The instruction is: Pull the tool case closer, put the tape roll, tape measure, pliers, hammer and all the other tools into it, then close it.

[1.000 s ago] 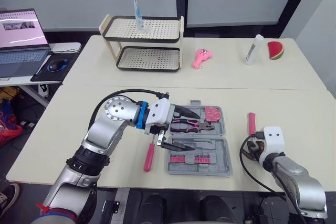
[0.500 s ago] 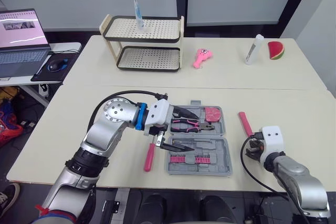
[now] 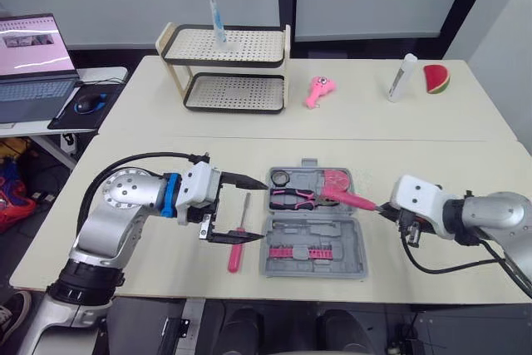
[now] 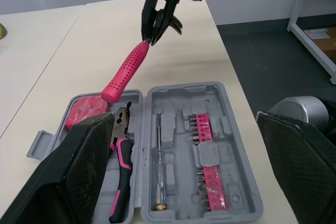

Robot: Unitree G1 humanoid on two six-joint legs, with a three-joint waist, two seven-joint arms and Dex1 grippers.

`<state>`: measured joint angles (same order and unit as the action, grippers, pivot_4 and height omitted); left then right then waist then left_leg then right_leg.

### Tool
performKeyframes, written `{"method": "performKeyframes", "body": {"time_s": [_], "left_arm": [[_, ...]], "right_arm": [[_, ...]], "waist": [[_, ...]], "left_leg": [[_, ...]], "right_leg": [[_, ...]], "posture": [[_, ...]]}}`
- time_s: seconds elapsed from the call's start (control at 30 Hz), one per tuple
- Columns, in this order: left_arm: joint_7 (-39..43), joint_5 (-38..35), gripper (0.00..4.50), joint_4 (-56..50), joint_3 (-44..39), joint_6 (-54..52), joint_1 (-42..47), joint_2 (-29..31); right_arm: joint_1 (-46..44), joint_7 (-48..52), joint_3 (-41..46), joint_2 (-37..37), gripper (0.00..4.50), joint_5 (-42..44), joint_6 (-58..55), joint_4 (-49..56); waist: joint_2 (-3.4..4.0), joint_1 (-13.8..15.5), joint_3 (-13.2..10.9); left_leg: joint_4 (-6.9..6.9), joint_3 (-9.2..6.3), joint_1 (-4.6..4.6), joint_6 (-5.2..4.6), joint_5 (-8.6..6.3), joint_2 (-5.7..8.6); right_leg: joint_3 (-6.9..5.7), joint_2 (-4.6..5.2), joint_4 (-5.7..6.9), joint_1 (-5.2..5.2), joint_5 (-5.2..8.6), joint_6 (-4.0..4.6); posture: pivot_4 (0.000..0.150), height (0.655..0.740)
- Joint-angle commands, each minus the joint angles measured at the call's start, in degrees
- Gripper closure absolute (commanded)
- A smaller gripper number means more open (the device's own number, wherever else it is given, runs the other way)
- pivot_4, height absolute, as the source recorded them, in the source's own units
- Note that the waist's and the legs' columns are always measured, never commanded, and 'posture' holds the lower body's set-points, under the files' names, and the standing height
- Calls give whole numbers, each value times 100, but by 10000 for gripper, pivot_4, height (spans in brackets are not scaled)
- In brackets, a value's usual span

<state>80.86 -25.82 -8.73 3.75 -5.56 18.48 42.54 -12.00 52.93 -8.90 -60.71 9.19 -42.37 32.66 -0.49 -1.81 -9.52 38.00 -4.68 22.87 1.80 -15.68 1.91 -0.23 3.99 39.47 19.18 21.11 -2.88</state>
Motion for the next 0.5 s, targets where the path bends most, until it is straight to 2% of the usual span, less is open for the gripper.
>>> {"method": "performKeyframes", "body": {"time_s": [0.03,0.27,0.5], "left_arm": [[78,-57,0,-200,-384,246,-305,262],[108,-60,0,-394,-603,354,-1021,611],[86,-41,0,-424,-650,342,-1225,714]], "right_arm": [[-514,402,-603,-127,42842,-34,-296,591],[-1640,482,-1937,263,42842,-559,-844,730],[-2058,520,-2664,487,42842,-917,-1018,775]], "waist": [[0,0,0],[0,2,0],[-1,6,0]], "left_leg": [[-1,-2,1,0,0,0],[-2,-10,3,-2,-1,1],[-2,-19,5,-2,-1,7]], "right_leg": [[-2,1,-1,0,0,0],[-8,4,-3,4,0,0],[-16,8,-4,4,0,0]], "posture": [[1500,7400],[1500,7400],[1500,7400]]}}
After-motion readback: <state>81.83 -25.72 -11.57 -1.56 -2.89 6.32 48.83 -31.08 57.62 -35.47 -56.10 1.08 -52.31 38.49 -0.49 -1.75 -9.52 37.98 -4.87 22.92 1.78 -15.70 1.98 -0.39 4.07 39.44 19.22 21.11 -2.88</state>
